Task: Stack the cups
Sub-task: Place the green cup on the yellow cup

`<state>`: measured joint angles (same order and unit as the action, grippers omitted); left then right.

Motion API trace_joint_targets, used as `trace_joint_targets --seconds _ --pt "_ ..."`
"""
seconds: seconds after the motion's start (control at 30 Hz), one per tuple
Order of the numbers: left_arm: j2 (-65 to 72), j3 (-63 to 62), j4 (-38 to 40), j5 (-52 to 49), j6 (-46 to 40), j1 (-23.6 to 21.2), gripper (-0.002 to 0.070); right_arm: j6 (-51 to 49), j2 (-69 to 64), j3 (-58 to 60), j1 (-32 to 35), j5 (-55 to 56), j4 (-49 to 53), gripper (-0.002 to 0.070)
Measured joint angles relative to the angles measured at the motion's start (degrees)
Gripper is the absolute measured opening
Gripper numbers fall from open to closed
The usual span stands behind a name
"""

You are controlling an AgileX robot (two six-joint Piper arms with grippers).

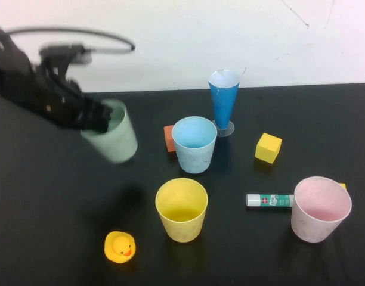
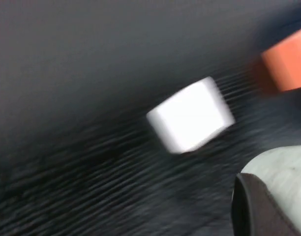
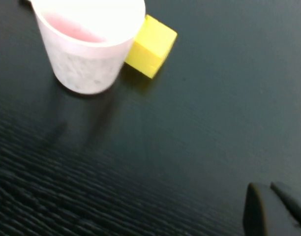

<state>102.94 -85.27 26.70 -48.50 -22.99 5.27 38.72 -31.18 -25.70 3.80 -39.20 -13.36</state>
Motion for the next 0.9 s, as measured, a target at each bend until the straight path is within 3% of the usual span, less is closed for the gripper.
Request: trace_joint_targets --seconds 0.13,0.23,0.37,0.47,0.9 --pt "-7.61 -1.02 0.22 -3.29 -2.75 4.4 0.0047 0.0 0.0 0.0 0.0 -0.04 -1.51 -0.0003" --pt "-11.92 -1.31 -0.77 -5.95 -4.05 10.76 0.0046 0.0 0.0 0.0 0.0 -0.04 -2.07 -0.0003" --pt "-13.33 -1.43 -8.15 -8.63 -0.69 18.87 0.0046 0.0 0.0 0.0 0.0 -0.04 -2.3 -0.0003" --pt "-12.51 -1.43 -13.67 -9.5 3.05 22.43 0.0044 0.0 0.0 0.0 0.0 -0.04 -2.3 -0.0003" --pt "-7.18 -1.43 -15.17 -11.48 5.49 23.17 0.0043 0.32 0.0 0.0 0.0 -0.04 -2.91 -0.0003"
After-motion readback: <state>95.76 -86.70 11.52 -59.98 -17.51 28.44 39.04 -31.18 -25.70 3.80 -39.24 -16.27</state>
